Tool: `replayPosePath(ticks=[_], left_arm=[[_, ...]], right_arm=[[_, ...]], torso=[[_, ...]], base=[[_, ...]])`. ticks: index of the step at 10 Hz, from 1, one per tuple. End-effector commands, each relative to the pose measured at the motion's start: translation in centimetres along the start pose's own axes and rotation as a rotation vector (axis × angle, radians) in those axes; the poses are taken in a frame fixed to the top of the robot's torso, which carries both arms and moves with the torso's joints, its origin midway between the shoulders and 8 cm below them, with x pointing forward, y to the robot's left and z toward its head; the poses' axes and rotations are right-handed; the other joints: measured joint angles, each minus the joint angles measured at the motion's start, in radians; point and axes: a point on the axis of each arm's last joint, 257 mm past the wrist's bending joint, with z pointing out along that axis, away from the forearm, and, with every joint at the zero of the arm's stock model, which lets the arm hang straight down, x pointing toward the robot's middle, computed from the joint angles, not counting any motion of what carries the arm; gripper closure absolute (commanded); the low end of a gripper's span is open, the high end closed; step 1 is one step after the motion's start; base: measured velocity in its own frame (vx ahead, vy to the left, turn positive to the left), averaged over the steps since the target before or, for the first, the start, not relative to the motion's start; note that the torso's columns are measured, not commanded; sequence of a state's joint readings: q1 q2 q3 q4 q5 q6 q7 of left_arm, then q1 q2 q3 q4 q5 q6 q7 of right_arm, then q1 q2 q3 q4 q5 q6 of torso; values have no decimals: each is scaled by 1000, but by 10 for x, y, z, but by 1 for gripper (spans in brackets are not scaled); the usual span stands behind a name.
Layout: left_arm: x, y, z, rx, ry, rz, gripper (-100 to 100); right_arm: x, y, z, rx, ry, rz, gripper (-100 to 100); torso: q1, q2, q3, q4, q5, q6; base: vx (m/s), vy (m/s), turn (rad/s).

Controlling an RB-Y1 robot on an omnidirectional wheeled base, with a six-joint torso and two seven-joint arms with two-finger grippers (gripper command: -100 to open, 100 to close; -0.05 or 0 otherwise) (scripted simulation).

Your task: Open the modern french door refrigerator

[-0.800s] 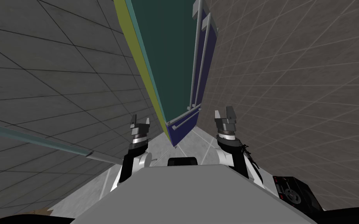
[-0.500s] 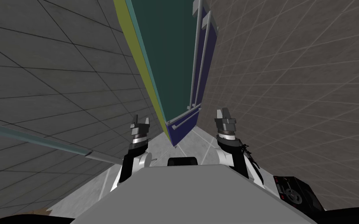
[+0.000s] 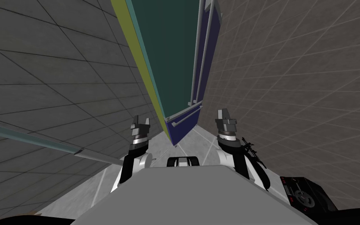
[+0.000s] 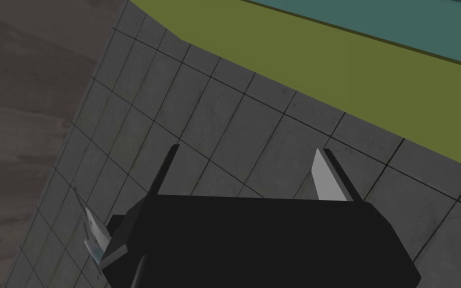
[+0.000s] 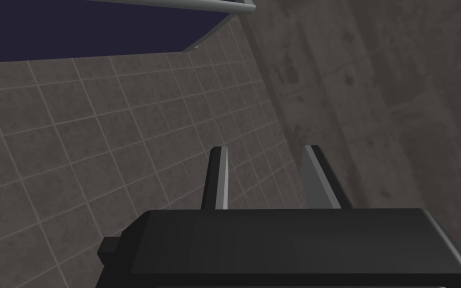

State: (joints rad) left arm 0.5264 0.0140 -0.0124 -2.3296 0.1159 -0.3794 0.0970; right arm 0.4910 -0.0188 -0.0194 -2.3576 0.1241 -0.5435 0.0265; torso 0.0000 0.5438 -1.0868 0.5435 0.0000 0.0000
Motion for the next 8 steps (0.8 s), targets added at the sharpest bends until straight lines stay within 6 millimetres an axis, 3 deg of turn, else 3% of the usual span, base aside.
replayPosePath(ticks=[1,2,4,8], left_arm=[[0,0,0,0,0,0,0],[2,7,-2,-18,35,18,-100],[1,18,-4,-38,57,32,-100],[-10,44,-12,-86,72,51,-100]], right_arm=[[0,0,0,0,0,0,0],[0,0,0,0,0,0,0],[0,0,0,1,0,0,0],[0,0,0,1,0,0,0]], torso=[[0,74,-148,74,0,0],[0,148,-295,148,0,0],[-1,189,-385,190,0,0],[0,194,-389,194,0,0]], base=[[0,0,0],[25,-20,26],[48,-48,31],[64,-78,41]])
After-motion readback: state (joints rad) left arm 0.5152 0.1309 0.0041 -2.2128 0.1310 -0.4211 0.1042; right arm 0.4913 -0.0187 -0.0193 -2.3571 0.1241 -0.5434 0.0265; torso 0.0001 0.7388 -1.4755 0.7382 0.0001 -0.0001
